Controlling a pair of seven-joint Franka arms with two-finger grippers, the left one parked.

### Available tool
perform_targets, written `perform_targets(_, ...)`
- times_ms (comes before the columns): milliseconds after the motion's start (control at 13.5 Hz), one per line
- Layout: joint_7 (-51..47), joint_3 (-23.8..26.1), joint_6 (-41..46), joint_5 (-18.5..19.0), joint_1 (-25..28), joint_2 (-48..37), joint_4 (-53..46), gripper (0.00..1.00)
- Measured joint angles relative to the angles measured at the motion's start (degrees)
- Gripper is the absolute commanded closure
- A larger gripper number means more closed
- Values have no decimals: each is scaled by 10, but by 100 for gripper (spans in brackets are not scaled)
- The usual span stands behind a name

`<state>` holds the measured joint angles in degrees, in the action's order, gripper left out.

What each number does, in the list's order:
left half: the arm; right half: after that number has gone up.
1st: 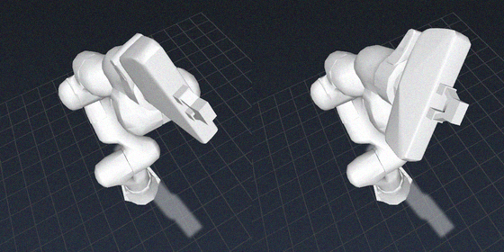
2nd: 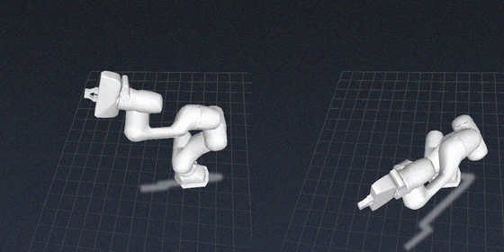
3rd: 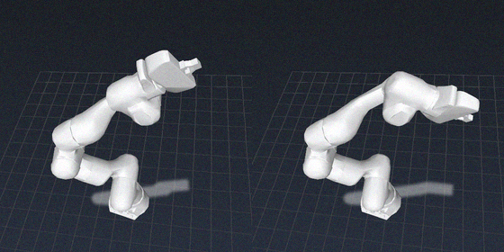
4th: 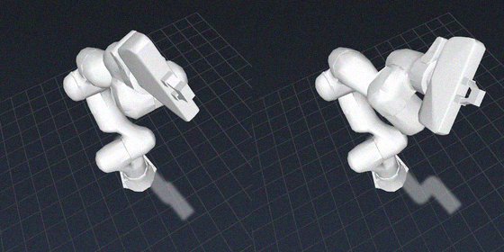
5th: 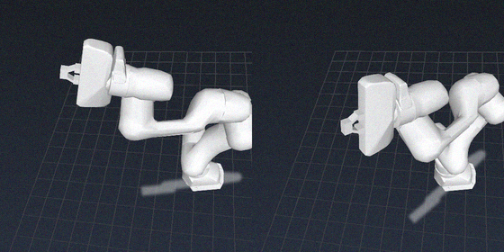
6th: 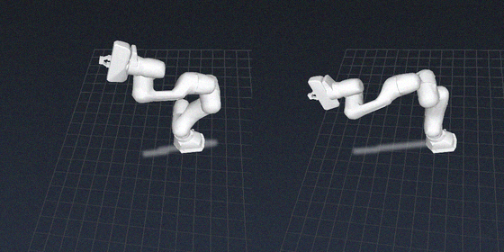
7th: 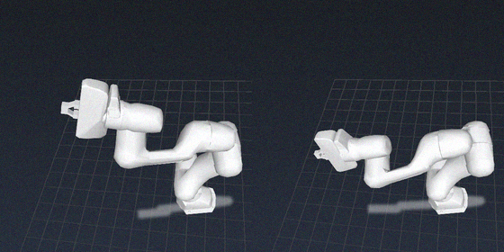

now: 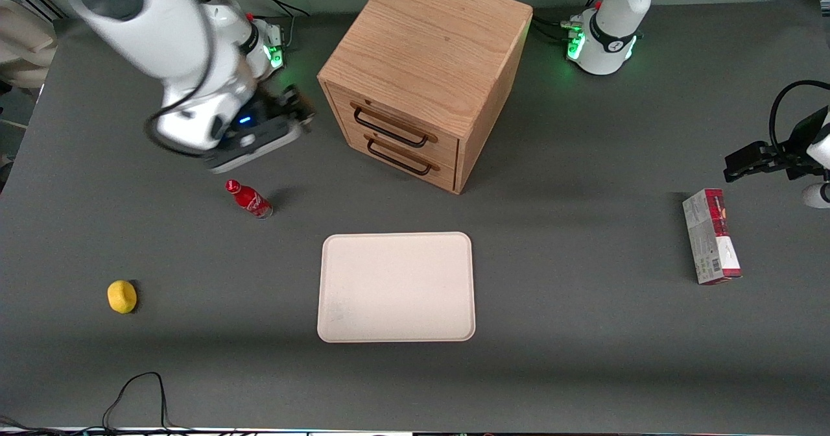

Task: Open upper drawer
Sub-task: 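Move the right gripper to the upper drawer's black handle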

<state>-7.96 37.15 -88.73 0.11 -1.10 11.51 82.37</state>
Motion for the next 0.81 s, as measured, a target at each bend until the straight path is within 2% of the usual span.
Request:
perform_targets(148, 62, 51, 0, 0, 1, 16, -1, 0)
perform_targets(370, 124, 92, 2, 0, 1, 44, 0, 0)
perform_targets(815, 209, 101, -41, -3, -4, 118, 44, 0)
